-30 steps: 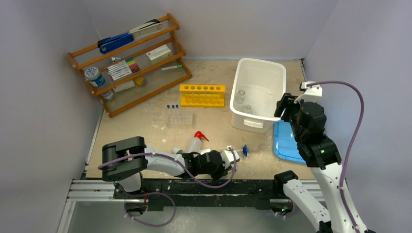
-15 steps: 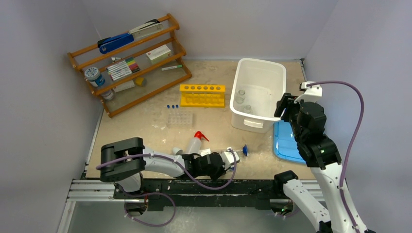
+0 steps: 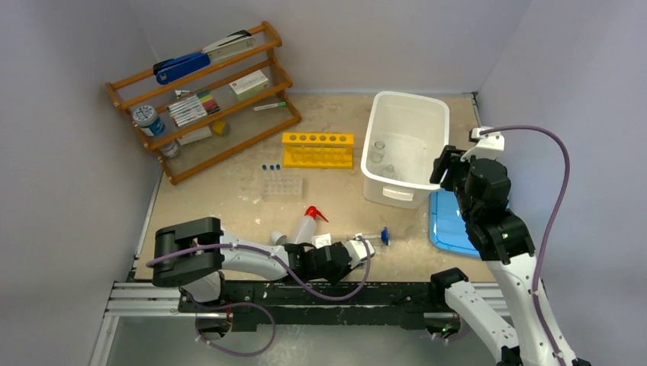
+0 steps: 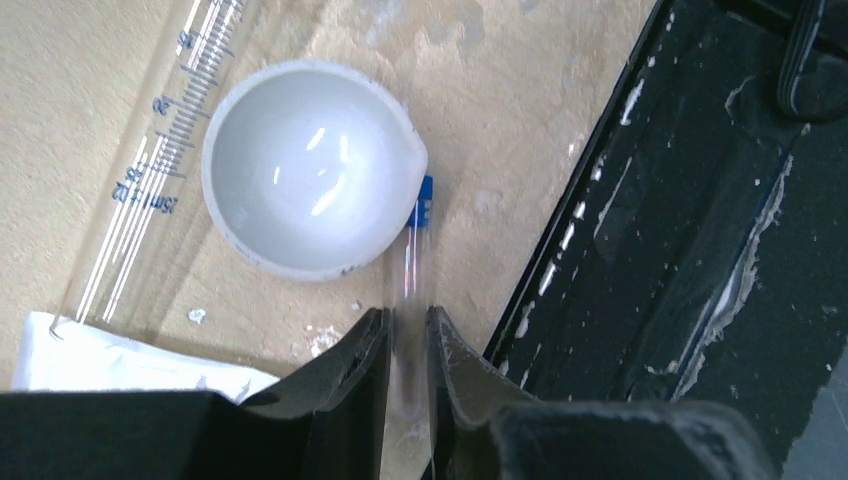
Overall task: Organize the chemistry lab equipment
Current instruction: Pick up the test tube at the center of the board.
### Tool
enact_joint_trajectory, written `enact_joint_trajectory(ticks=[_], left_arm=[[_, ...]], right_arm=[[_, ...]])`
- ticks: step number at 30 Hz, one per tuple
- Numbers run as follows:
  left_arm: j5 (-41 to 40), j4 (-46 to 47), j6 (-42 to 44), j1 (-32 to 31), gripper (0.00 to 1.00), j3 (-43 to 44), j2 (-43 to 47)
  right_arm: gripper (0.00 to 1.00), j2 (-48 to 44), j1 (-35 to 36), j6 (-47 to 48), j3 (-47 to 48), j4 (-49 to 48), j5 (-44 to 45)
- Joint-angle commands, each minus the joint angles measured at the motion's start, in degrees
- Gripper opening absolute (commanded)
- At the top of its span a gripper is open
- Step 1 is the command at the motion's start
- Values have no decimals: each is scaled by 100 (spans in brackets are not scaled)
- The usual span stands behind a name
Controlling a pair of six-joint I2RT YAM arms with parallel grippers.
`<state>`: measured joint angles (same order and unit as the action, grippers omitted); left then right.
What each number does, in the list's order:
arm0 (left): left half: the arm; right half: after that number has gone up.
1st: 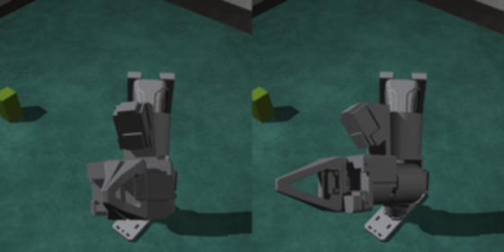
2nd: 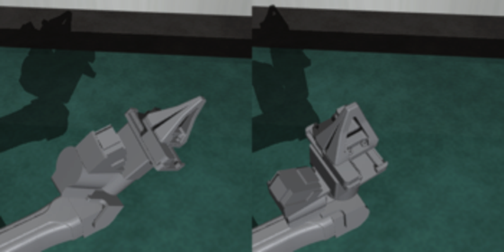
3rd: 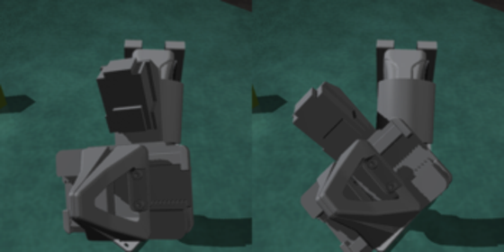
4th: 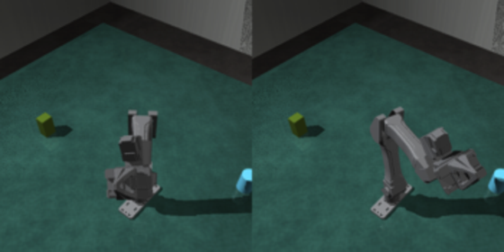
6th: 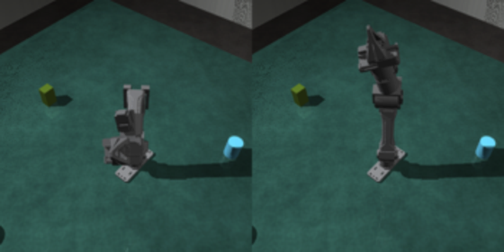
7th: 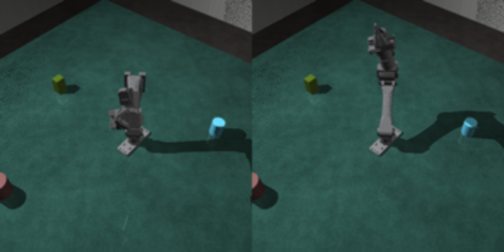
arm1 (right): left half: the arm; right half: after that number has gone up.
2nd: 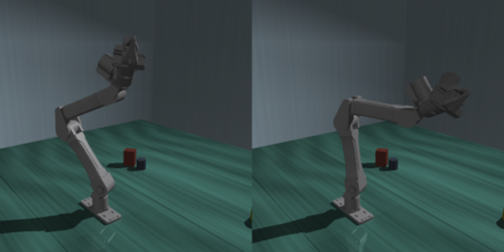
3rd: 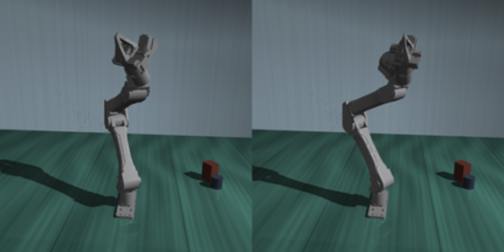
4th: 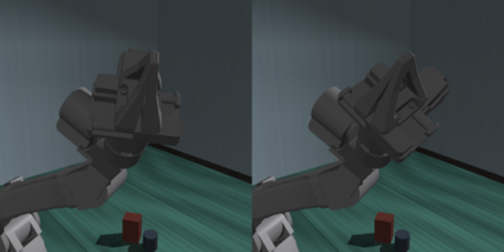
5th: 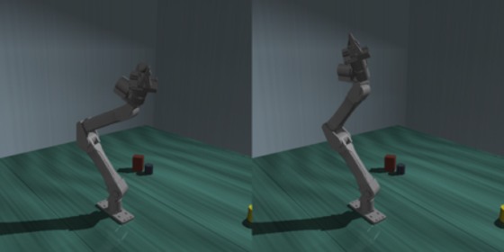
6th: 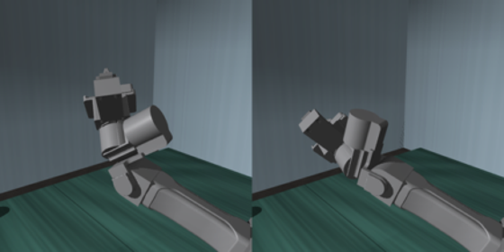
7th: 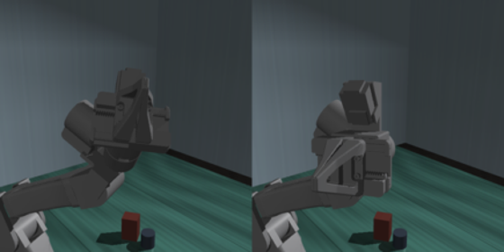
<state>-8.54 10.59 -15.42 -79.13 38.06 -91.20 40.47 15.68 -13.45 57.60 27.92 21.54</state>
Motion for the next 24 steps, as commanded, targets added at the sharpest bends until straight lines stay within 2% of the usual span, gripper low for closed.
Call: enact_joint_trajectory(ticks=[1, 7, 8, 11, 12, 18, 24], left_arm=[[-472, -458, 76, -131, 20, 143, -230], [-633, -499, 31, -240, 29, 162, -346], [-662, -514, 30, -249, 28, 156, -339], [-732, -547, 24, -256, 10, 149, -337], [-749, -549, 20, -260, 7, 144, -325], [-733, -550, 9, -261, 5, 106, -36], [-659, -731, 20, -261, 5, 112, 621]], right_arm=[[64, -39, -14, 62, 102, -85, 105], [64, -24, -14, 62, 93, -93, 113], [64, -22, -13, 61, 85, -97, 109], [64, -29, -13, 48, 87, -99, 111], [64, -30, -13, 53, 87, -100, 113], [64, -55, -13, 53, 134, -73, 89], [64, -58, -13, 53, 168, -95, 6]])
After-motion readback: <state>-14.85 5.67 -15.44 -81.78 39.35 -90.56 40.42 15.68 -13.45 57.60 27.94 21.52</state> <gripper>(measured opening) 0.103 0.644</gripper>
